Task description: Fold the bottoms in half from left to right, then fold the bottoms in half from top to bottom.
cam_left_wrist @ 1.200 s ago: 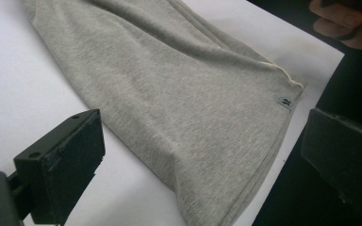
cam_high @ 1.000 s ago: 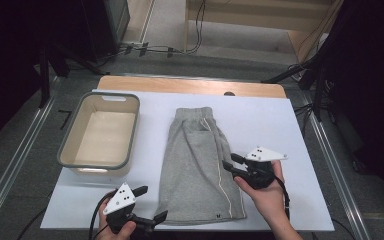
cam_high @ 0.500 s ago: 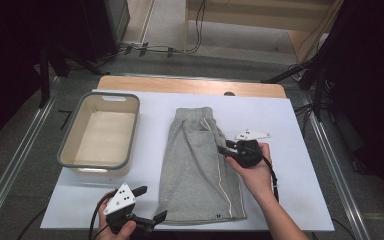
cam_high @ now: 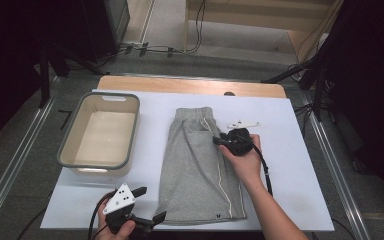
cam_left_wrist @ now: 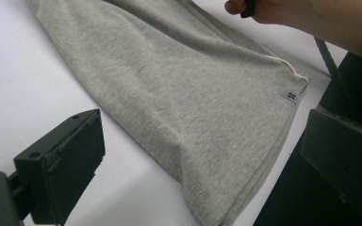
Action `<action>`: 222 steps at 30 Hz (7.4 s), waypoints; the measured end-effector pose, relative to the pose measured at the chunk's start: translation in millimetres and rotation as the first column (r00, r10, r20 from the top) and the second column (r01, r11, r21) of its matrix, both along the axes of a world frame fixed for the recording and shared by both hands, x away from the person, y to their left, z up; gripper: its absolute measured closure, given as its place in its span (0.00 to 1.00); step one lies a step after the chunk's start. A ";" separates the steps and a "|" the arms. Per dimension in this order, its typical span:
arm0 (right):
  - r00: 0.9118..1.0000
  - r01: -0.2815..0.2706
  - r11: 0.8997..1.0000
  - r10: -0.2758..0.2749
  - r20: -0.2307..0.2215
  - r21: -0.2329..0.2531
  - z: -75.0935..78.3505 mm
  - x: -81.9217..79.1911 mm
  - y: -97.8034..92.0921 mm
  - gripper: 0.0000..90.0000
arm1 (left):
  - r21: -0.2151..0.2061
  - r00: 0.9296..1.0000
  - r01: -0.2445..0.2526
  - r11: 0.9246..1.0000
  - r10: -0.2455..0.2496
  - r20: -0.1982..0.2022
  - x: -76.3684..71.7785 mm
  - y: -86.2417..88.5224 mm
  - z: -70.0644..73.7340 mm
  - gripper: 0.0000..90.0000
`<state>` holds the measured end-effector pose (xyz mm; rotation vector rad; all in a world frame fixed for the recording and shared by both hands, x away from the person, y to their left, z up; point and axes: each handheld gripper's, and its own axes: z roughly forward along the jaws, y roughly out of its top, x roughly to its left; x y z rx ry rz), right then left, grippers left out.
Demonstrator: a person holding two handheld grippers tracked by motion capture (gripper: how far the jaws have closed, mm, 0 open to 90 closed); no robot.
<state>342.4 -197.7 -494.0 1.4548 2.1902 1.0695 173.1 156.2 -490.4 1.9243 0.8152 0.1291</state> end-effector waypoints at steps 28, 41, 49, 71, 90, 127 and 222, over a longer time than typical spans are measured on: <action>0.999 -0.031 0.999 0.031 -0.007 0.029 9.8 4.2 -22.3 0.87 | 0.016 0.999 0.030 0.999 -0.030 -0.028 0.9 -4.8 -7.1 0.01; 0.997 -0.078 0.997 0.077 0.030 0.018 25.8 0.6 -22.0 0.98 | 0.043 0.995 0.083 0.996 -0.080 -0.051 0.2 -19.6 -15.0 0.01; 0.998 -0.055 0.999 0.055 0.016 0.000 29.4 3.4 -32.4 0.98 | 0.103 0.998 0.057 0.993 -0.054 -0.036 -2.4 -27.0 -17.8 0.51; 0.997 -0.060 0.998 0.060 0.053 0.008 9.7 -66.2 -35.0 0.67 | 0.110 0.991 0.107 0.988 -0.096 -0.098 1.8 -27.8 -24.5 0.66; 0.996 -0.089 0.996 0.089 -0.022 0.018 -25.5 -128.1 -24.6 0.90 | 0.178 0.996 0.077 0.981 -0.068 -0.054 -0.5 -28.9 -23.1 0.90; 0.987 -0.134 0.991 0.134 -0.088 0.000 -20.3 -186.1 -39.3 0.93 | 0.171 0.992 0.119 0.978 -0.108 -0.070 -2.9 -31.2 -21.6 0.82; 0.986 -0.064 0.994 0.049 0.158 0.093 -13.0 -162.1 -115.4 0.00 | -0.039 0.995 0.065 0.997 -0.062 0.071 148.1 -71.0 58.4 0.00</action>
